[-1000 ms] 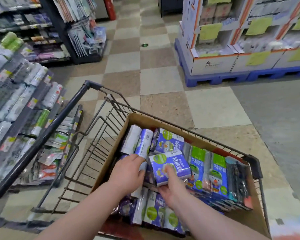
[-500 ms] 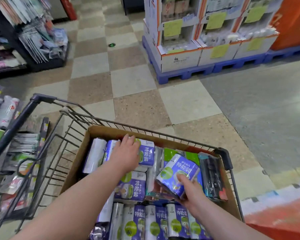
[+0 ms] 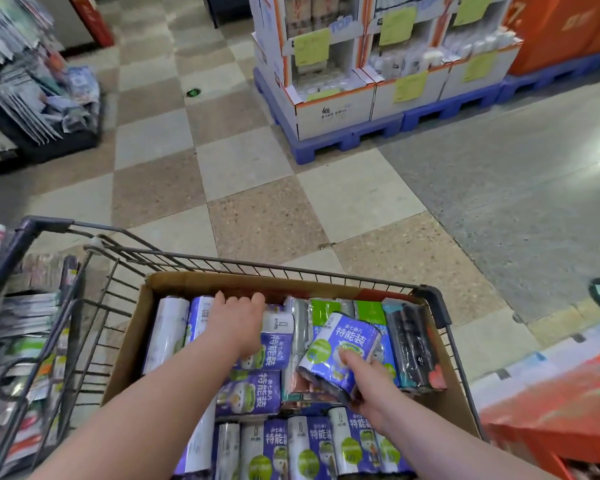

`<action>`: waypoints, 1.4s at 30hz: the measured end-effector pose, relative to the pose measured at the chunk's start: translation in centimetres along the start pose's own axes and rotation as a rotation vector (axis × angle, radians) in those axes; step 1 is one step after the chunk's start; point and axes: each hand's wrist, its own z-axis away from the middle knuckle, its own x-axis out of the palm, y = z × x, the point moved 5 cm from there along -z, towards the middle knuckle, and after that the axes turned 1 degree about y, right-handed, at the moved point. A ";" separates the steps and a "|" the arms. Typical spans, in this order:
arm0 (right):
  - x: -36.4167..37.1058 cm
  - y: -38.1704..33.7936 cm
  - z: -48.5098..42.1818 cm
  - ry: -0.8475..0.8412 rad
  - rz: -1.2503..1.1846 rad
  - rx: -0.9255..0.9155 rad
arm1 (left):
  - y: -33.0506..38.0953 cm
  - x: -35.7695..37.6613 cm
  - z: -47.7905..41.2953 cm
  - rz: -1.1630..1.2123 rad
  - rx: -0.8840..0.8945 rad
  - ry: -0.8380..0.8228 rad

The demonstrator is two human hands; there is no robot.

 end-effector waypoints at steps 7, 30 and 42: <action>0.4 -0.2 1.6 0.051 -0.024 -0.075 | 0.3 -0.2 1.8 -0.008 0.102 0.021; -5.7 4.8 19.8 0.408 -0.240 -0.426 | 3.7 -0.2 14.1 1.538 0.257 -0.122; -17.8 15.0 32.2 0.689 -0.421 -0.553 | 18.3 -1.1 24.4 1.405 0.608 -0.370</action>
